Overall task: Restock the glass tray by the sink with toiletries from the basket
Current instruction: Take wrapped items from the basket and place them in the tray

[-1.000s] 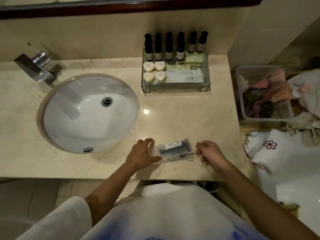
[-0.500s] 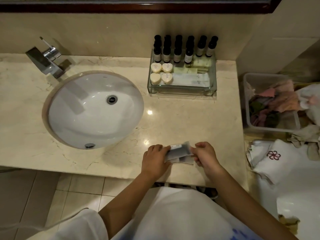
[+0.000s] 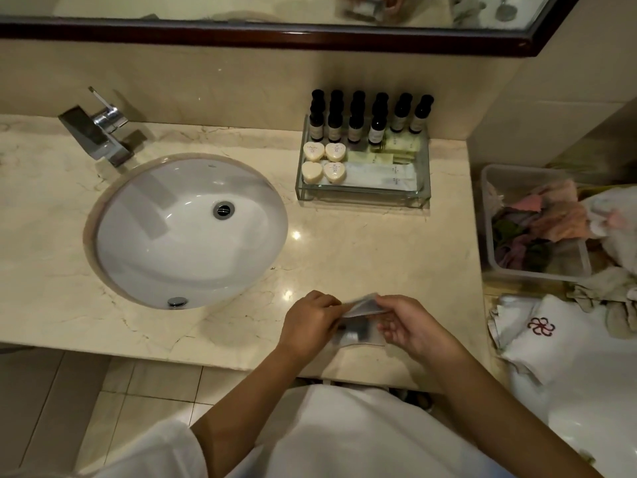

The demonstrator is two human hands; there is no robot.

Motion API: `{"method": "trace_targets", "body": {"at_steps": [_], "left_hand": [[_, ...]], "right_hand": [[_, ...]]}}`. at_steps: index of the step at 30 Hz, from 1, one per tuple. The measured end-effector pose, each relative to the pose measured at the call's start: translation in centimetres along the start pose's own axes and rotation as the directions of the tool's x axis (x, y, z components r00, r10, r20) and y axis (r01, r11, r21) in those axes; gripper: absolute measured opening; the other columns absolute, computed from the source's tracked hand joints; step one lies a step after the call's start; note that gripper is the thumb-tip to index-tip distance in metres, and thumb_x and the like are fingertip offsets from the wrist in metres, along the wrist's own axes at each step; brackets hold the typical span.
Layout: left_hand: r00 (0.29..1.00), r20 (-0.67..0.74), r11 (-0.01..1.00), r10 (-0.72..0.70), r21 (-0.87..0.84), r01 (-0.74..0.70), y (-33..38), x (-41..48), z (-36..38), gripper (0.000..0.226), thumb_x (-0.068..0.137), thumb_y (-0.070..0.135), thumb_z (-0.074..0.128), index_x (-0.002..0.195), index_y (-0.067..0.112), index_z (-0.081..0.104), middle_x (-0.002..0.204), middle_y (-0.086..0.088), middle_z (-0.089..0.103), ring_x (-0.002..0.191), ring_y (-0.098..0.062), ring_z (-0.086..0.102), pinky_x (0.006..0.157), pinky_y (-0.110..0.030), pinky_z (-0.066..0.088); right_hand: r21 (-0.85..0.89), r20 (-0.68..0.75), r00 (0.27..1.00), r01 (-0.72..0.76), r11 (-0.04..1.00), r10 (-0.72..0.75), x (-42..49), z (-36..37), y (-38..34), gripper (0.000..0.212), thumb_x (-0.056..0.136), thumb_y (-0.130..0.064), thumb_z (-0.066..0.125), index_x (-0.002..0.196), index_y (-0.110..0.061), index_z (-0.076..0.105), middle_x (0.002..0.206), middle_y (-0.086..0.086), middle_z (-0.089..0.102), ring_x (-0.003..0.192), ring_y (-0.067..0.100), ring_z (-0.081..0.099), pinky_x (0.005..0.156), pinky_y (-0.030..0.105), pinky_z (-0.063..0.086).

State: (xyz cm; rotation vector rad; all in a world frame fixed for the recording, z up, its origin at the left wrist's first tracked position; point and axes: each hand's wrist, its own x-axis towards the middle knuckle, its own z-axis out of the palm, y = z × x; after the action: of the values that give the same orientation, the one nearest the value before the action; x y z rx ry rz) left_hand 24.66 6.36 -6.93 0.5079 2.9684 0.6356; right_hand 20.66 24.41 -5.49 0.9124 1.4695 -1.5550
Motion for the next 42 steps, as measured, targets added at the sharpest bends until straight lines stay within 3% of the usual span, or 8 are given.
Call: {"method": "trace_targets", "body": {"at_steps": [6, 10, 13, 19, 27, 31, 36, 42], "left_hand": [[0.98, -0.194, 0.998, 0.05, -0.017, -0.054, -0.4, 2.1, -1.4, 0.033, 0.076, 0.026, 0.067, 0.108, 0.022, 0.069, 0.115, -0.007, 0.066, 0.097, -0.026, 0.063, 0.077, -0.033, 0.054], [0.912, -0.016, 0.778, -0.411, -0.527, 0.342, 0.0, 3.0, -4.2, 0.06, 0.082, 0.031, 0.068, 0.137, 0.03, 0.044, 0.144, 0.004, 0.035, 0.128, -0.01, 0.033, 0.103, -0.029, 0.033], [0.773, 0.257, 0.339, -0.58, -0.787, 0.515, 0.0, 4.5, -5.7, 0.052, 0.087, 0.03, 0.063, 0.135, 0.028, 0.043, 0.131, 0.008, 0.047, 0.113, -0.011, 0.051, 0.084, -0.02, 0.045], [0.775, 0.328, 0.208, -0.54, -0.841, 0.5, 0.8, 9.2, -6.7, 0.018, 0.094, 0.026, 0.053, 0.106, 0.014, 0.06, 0.089, 0.004, 0.062, 0.076, -0.009, 0.062, 0.061, -0.011, 0.047], [0.769, 0.249, 0.254, -0.589, -0.846, 0.468, 0.7, 15.3, -6.6, 0.011, 0.091, 0.011, 0.058, 0.081, 0.014, 0.061, 0.069, 0.002, 0.057, 0.061, -0.01, 0.052, 0.053, -0.011, 0.043], [0.747, 0.197, 0.336, -0.636, -0.8, 0.497, 0.4, 18.5, -5.9, 0.008, 0.091, 0.015, 0.057, 0.099, 0.014, 0.059, 0.072, 0.003, 0.059, 0.06, -0.014, 0.059, 0.067, -0.031, 0.048], [0.764, 0.04, 0.543, -0.645, -0.679, 0.494, -0.7, 21.9, -5.3, 0.023, 0.09, 0.014, 0.055, 0.113, 0.012, 0.056, 0.072, 0.011, 0.053, 0.07, -0.025, 0.066, 0.075, -0.041, 0.054], [0.806, -0.068, 0.73, -0.588, -0.475, 0.492, -2.3, 24.5, -4.6, 0.03, 0.092, 0.007, 0.046, 0.122, 0.008, 0.051, 0.087, -0.006, 0.065, 0.084, -0.027, 0.063, 0.072, -0.033, 0.046]], "right_hand": [[0.238, 0.011, 0.986, 0.159, 0.958, -0.166, -0.7, -0.2, -2.6, 0.01, 0.088, -0.002, 0.057, 0.09, -0.011, 0.054, 0.059, 0.004, 0.065, 0.041, 0.009, 0.057, 0.038, 0.018, 0.045], [0.31, -0.027, 0.961, 0.268, 0.912, -0.274, -2.0, -1.4, -4.6, 0.012, 0.088, -0.003, 0.055, 0.097, -0.012, 0.055, 0.079, 0.007, 0.062, 0.051, 0.01, 0.058, 0.043, 0.018, 0.047], [0.328, -0.044, 0.948, 0.312, 0.892, -0.315, -2.8, -2.7, -5.9, 0.013, 0.089, -0.003, 0.054, 0.095, -0.014, 0.058, 0.081, 0.006, 0.064, 0.05, 0.008, 0.058, 0.044, 0.017, 0.048], [0.265, -0.066, 0.933, 0.357, 0.896, -0.352, -2.8, -4.0, -7.7, 0.016, 0.09, 0.0, 0.052, 0.097, -0.014, 0.058, 0.085, 0.007, 0.064, 0.048, 0.007, 0.06, 0.045, 0.016, 0.05], [0.066, -0.24, 0.893, 0.407, 0.911, -0.382, -0.6, -5.2, -12.0, 0.003, 0.088, -0.018, 0.061, 0.091, -0.016, 0.062, 0.079, 0.006, 0.066, 0.054, 0.011, 0.062, 0.053, 0.022, 0.054], [0.014, -0.35, 0.863, 0.393, 0.92, -0.364, 1.7, -5.3, -14.7, 0.009, 0.085, -0.022, 0.066, 0.091, -0.015, 0.066, 0.078, 0.007, 0.064, 0.066, 0.018, 0.056, 0.069, 0.033, 0.052], [-0.004, -0.42, 0.833, 0.395, 0.919, -0.36, 4.8, -4.8, -18.5, 0.006, 0.085, -0.016, 0.066, 0.087, -0.011, 0.066, 0.073, 0.006, 0.06, 0.06, 0.015, 0.05, 0.06, 0.027, 0.045], [0.031, -0.51, 0.785, 0.424, 0.905, -0.351, 8.0, -4.1, -20.5, 0.011, 0.085, -0.012, 0.065, 0.094, -0.007, 0.069, 0.07, 0.0, 0.056, 0.058, 0.013, 0.048, 0.052, 0.022, 0.039]]}}
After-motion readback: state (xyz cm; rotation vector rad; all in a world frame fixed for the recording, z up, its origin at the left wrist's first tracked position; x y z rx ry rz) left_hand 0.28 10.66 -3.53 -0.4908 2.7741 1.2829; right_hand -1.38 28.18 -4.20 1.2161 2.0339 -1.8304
